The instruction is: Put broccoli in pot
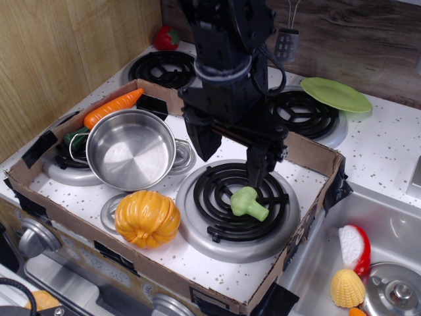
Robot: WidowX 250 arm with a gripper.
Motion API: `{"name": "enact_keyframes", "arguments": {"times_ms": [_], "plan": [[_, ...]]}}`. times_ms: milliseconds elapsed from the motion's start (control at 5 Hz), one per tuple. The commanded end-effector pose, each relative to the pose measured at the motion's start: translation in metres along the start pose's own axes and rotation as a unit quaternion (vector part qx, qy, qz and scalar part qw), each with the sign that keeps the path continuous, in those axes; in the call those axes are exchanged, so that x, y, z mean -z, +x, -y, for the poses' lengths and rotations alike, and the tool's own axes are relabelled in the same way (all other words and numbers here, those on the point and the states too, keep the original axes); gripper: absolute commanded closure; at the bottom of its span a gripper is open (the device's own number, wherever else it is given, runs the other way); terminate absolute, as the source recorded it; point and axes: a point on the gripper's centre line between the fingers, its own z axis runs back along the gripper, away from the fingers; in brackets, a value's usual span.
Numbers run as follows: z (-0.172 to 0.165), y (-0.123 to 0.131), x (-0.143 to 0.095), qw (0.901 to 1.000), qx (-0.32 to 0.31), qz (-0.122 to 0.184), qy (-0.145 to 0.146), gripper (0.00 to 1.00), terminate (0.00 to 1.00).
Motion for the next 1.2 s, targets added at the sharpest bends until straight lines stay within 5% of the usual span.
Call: {"name": "enact_keyframes", "arguments": {"times_ms": [0,1000], "plan": [[0.003,0.01,0.021,1.0,0.003,0.001,-0.009,0.0,0.0],[0.021,0.019,0.079,0.9993,-0.005,-0.004,-0.037,0.0,0.0]]}}
